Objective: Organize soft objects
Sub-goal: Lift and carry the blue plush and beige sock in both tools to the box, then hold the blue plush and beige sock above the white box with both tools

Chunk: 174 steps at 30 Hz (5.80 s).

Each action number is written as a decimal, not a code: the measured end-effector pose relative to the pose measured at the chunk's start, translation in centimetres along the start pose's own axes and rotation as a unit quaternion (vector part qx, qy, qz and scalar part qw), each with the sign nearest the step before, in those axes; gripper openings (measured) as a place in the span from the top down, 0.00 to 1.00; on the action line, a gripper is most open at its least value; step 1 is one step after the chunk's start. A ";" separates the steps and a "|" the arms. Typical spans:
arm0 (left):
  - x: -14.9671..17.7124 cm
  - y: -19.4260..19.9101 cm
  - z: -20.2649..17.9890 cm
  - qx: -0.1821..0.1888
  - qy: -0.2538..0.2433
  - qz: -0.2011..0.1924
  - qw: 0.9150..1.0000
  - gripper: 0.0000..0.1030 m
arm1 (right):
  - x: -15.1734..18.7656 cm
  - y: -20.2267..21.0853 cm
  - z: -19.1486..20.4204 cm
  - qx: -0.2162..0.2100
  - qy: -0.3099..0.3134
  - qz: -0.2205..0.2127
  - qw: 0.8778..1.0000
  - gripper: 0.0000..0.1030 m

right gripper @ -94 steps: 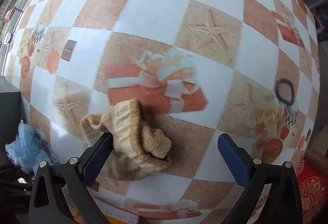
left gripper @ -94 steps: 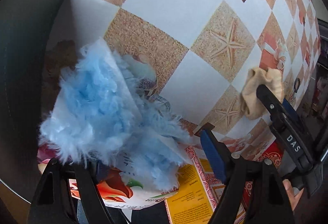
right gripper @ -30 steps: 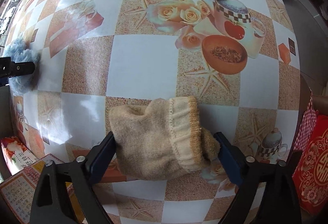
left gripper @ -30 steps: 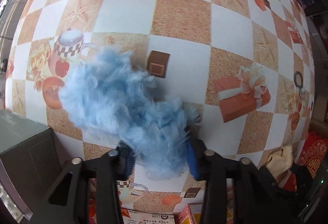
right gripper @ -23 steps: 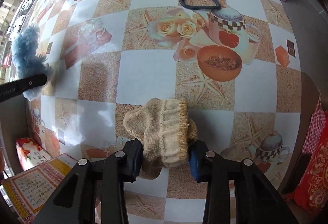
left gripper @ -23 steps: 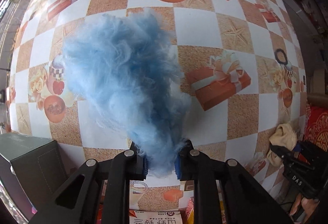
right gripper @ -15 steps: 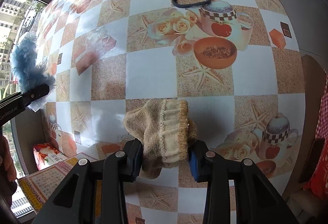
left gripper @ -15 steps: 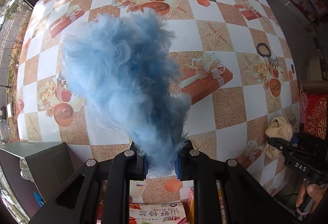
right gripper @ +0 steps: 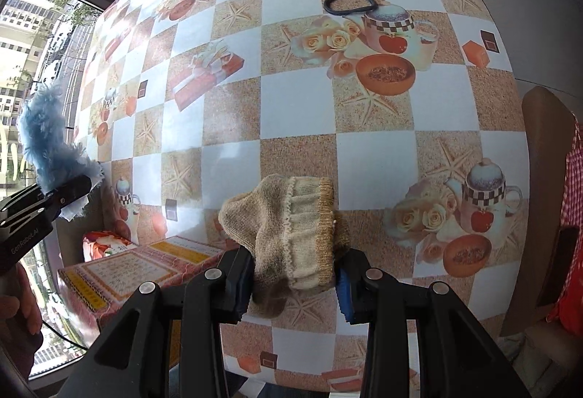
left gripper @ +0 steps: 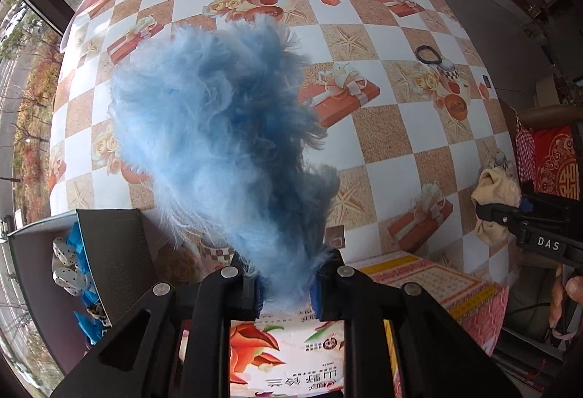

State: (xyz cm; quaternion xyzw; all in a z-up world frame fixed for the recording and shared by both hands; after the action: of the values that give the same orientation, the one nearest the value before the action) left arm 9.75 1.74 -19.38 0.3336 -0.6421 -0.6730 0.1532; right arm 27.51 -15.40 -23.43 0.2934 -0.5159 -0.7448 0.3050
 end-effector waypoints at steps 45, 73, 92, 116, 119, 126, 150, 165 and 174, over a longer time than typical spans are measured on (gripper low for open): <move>15.2 10.1 7.6 0.037 -0.038 -0.047 0.997 0.80 | 13.9 2.5 20.3 -0.008 0.212 0.050 0.976 0.62; 19.6 9.1 19.8 -0.032 0.188 -0.053 0.980 0.80 | 11.4 0.8 37.5 -0.064 0.398 0.056 0.913 0.62; 20.7 7.7 21.3 -0.035 0.218 -0.039 0.974 0.80 | 10.2 -1.1 41.7 -0.067 0.424 0.065 0.901 0.62; 19.7 6.9 21.9 -0.033 0.215 -0.032 0.976 0.80 | 7.5 -2.8 43.4 -0.057 0.409 0.058 0.909 0.62; 19.6 7.0 22.1 -0.031 0.218 -0.033 0.975 0.80 | 7.1 -2.8 43.3 -0.054 0.407 0.058 0.910 0.62; 19.5 6.8 21.8 -0.028 0.217 -0.031 0.975 0.80 | 6.4 -3.0 43.0 -0.050 0.401 0.061 0.913 0.62; 19.2 5.6 22.1 -0.033 0.227 -0.022 0.973 0.80 | 5.0 -3.8 42.5 -0.047 0.389 0.061 0.918 0.62; 19.2 5.3 22.2 -0.032 0.228 -0.021 0.973 0.80 | 5.2 -4.2 42.4 -0.043 0.390 0.062 0.918 0.62; 19.2 5.3 22.2 -0.039 0.224 -0.023 0.973 0.79 | 4.9 -4.4 43.1 -0.042 0.391 0.059 0.917 0.62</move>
State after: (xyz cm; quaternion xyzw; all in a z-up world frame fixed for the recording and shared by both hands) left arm -19.81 5.78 -20.20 0.4844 -0.5571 -0.6087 0.2907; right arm -8.72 7.56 -15.45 0.5172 -0.3405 -0.5719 0.5380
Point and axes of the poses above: each gripper's, at about its wrist camera, not at the fingertips, and y roughly against the way its jaws point, z to its left, x to its underside, the point moved 5 cm from there along -y, roughly the way its jaws point, and after that the axes turned 7 degrees about -z, right-handed, at the moved point
